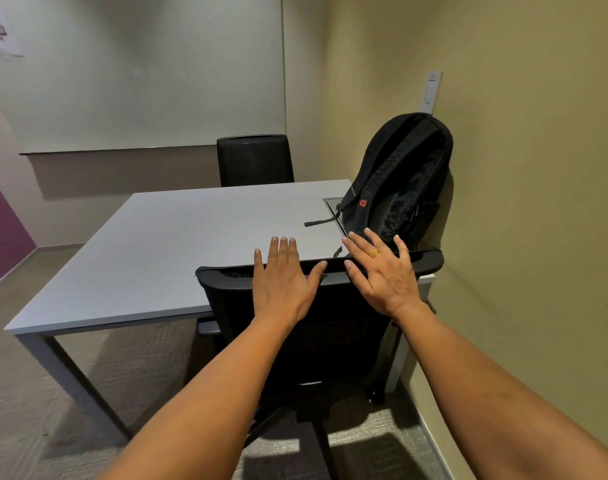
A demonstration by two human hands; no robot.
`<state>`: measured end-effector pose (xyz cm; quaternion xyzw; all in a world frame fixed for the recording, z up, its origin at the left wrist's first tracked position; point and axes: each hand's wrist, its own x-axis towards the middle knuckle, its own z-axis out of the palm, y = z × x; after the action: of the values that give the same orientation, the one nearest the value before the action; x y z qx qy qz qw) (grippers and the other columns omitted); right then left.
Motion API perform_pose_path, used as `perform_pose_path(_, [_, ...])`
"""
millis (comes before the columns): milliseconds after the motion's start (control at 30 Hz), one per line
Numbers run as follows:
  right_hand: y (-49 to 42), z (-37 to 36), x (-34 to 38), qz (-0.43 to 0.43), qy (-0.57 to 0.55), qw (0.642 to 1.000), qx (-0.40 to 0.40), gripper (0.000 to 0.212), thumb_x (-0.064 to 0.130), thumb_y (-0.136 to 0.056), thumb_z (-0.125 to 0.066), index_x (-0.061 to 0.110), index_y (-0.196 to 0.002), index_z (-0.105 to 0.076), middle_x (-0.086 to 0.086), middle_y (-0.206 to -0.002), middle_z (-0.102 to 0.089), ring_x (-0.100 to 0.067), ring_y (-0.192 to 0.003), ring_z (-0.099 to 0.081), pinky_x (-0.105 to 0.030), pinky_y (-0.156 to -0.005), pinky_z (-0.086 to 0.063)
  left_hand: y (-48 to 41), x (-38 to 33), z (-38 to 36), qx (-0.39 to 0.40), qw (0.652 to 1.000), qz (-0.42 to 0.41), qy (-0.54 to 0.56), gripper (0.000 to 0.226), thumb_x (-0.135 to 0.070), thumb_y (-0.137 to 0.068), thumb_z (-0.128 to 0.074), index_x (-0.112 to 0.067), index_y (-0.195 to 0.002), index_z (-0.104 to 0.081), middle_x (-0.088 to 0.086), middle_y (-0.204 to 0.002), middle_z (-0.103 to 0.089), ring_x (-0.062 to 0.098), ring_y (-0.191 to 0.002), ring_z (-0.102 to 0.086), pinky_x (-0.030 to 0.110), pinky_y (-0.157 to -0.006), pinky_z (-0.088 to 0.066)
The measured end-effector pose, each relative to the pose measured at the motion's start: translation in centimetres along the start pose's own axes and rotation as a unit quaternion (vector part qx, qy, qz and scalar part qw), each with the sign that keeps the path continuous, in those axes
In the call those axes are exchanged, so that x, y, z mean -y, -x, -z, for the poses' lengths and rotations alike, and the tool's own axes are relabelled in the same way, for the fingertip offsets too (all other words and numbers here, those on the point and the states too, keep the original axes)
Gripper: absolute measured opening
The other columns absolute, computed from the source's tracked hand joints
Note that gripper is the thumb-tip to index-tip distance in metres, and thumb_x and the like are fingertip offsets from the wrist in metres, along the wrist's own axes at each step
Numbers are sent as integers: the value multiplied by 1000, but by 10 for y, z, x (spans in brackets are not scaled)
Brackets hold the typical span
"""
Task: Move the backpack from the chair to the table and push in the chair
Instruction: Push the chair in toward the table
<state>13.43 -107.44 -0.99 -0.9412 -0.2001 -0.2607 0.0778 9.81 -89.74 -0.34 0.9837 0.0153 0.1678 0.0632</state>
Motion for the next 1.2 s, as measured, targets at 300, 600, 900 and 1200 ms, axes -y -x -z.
perform_pose_path(300, [-26, -13, -39, 12, -8, 1000, 10, 63, 55, -86, -8, 31, -140, -29, 6, -149, -33, -15, -140, -19, -53, -111, -3, -31, -28, -14, -4, 1000, 22, -8, 80, -64, -88, -7, -10, -147, -8, 6, -157, -9, 18, -144, 4, 42, -115, 5])
perform_pose_path(600, [-49, -29, -54, 13, -19, 1000, -17, 62, 54, -87, -12, 27, -138, -34, 4, -146, -38, -17, -139, -23, -56, -111, -5, -60, -33, -24, -5, 999, 29, -25, 77, -62, -90, -6, -11, -147, -10, 6, -157, -11, 18, -144, 2, 42, -115, 4])
perform_pose_path(900, [-62, -42, -41, -9, -21, 999, -41, 59, 50, -87, -19, 24, -138, -35, 0, -143, -44, -23, -135, -32, -58, -109, -9, -77, -14, -31, -15, 999, 24, -39, 78, -62, -87, -3, -12, -147, -11, 4, -157, -12, 17, -144, 2, 42, -115, 3])
perform_pose_path(1200, [-69, -47, -38, -11, -11, 997, -75, 56, 46, -86, -26, 22, -133, -44, -3, -137, -51, -26, -130, -41, -60, -107, -16, -91, -4, -37, -25, 999, -2, -32, 73, -60, -89, -6, -16, -147, -12, 2, -157, -12, 17, -144, 3, 42, -115, 2])
